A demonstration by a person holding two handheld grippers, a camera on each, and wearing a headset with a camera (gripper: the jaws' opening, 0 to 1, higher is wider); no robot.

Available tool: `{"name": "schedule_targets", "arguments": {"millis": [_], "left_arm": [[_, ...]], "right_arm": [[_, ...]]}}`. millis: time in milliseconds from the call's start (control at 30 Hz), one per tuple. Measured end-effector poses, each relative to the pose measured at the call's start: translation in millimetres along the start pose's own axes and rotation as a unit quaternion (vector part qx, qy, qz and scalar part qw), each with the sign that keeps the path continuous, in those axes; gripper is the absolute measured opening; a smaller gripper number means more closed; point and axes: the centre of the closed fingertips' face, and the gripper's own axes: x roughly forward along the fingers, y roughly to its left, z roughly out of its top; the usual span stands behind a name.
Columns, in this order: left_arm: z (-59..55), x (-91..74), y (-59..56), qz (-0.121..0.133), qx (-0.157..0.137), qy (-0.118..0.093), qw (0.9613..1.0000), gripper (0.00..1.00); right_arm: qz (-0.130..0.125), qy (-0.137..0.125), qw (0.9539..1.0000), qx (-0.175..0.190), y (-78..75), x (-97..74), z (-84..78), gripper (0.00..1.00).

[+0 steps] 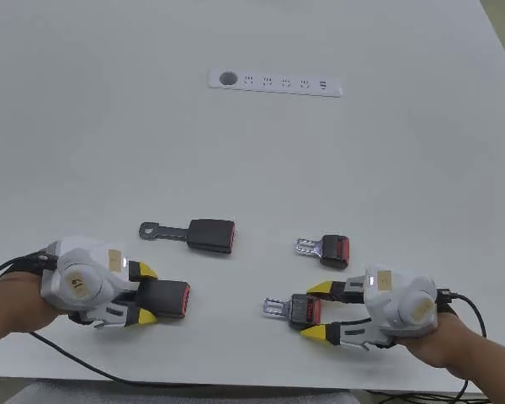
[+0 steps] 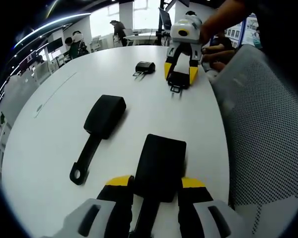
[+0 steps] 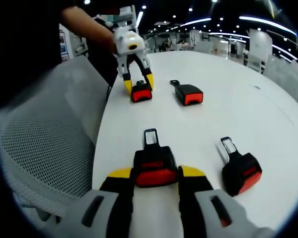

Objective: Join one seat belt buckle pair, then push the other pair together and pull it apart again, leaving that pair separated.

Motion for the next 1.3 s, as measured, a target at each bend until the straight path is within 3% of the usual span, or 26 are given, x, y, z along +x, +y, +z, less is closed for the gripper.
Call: {"name": "schedule_targets", "arguments": {"millis": [533,1300], "left_arm": [[-1.2,0.0,0.1,-0.003,0.003,0.006,1.0000,0.36],[-1.5,-0.9,-0.7,-0.005,0.006,0.012,0.9999,0.36]], "right_arm": [[0.012,-0.025,0.9996,0.001,1.3,23.8,24.0,0.35],[0.023,-0.049,0.9985,-0.005,12.2,74.9,68.9,0.35]]}}
